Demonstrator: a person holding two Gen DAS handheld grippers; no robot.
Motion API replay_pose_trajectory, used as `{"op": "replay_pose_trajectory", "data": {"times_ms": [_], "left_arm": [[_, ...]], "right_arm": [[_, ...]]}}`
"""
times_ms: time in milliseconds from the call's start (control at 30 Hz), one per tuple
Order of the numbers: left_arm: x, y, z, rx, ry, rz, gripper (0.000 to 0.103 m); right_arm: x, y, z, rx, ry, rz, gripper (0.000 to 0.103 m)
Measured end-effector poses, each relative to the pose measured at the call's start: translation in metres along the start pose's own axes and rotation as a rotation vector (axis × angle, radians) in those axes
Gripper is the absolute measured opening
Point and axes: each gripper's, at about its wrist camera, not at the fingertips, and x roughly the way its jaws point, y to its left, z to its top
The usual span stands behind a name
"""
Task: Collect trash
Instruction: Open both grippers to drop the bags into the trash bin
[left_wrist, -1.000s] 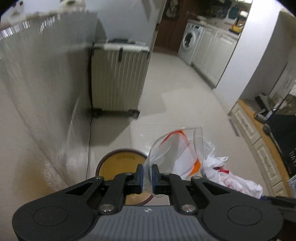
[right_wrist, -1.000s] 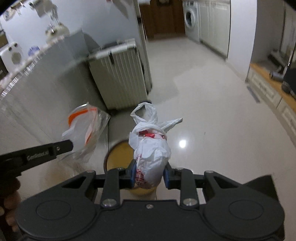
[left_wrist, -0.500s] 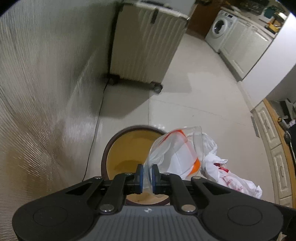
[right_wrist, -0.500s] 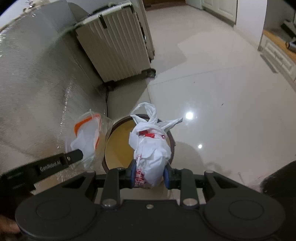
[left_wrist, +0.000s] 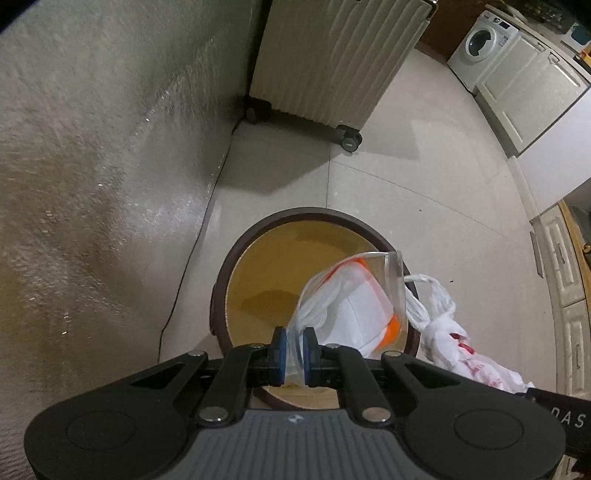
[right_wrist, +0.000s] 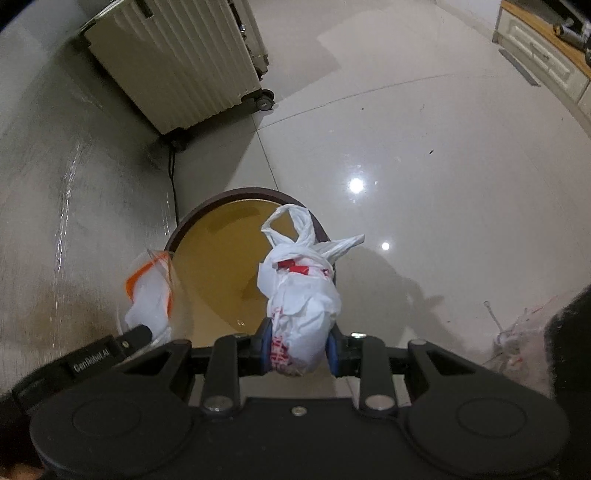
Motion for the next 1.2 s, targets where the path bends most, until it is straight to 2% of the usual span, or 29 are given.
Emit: {"op": "replay_pose_trajectory", "data": {"times_ms": [167, 267, 433, 500, 533, 633, 667, 1067, 1133, 1200], "left_arm": [[0.012, -0.002, 0.008, 0.002, -0.005, -0.012, 0.012], [0.013, -0.005, 0.01, 0.025, -0.008, 0.004, 0.017], [0.013, -0.004, 0.012, 0.038, 0.014, 0.013, 0.037], [0.012, -0.002, 0.011, 0.044, 0.019, 0.024, 0.041], [0.011, -0.001, 0.01, 0.047, 0.025, 0.029, 0.043], [0.01, 0.004, 0.007, 0.057, 0.042, 0.048, 0.049], [0.009, 0.005, 0.005, 0.06, 0.047, 0.057, 0.049], [-0.005, 0.014, 0.0, 0.081, 0.089, 0.099, 0.061], [-0.011, 0.015, -0.001, 0.088, 0.09, 0.111, 0.064], [-0.017, 0.015, -0.001, 0.094, 0.087, 0.12, 0.073]], "right_arm": [[0.015, 0.007, 0.01, 0.013, 0.001, 0.038, 0.03], [0.022, 0.013, 0.018, 0.007, 0.001, 0.066, 0.03], [0.026, 0.025, 0.033, -0.017, -0.007, 0.078, 0.032], [0.028, 0.03, 0.036, -0.028, -0.013, 0.095, 0.035], [0.028, 0.031, 0.037, -0.037, -0.021, 0.13, 0.036], [0.03, 0.034, 0.037, -0.056, -0.016, 0.151, 0.062], [0.033, 0.036, 0.037, -0.06, -0.018, 0.147, 0.065], [0.04, 0.023, 0.028, -0.107, 0.034, 0.117, 0.077], [0.038, 0.019, 0.027, -0.113, 0.03, 0.111, 0.08], [0.036, 0.016, 0.026, -0.12, 0.024, 0.102, 0.081]]}}
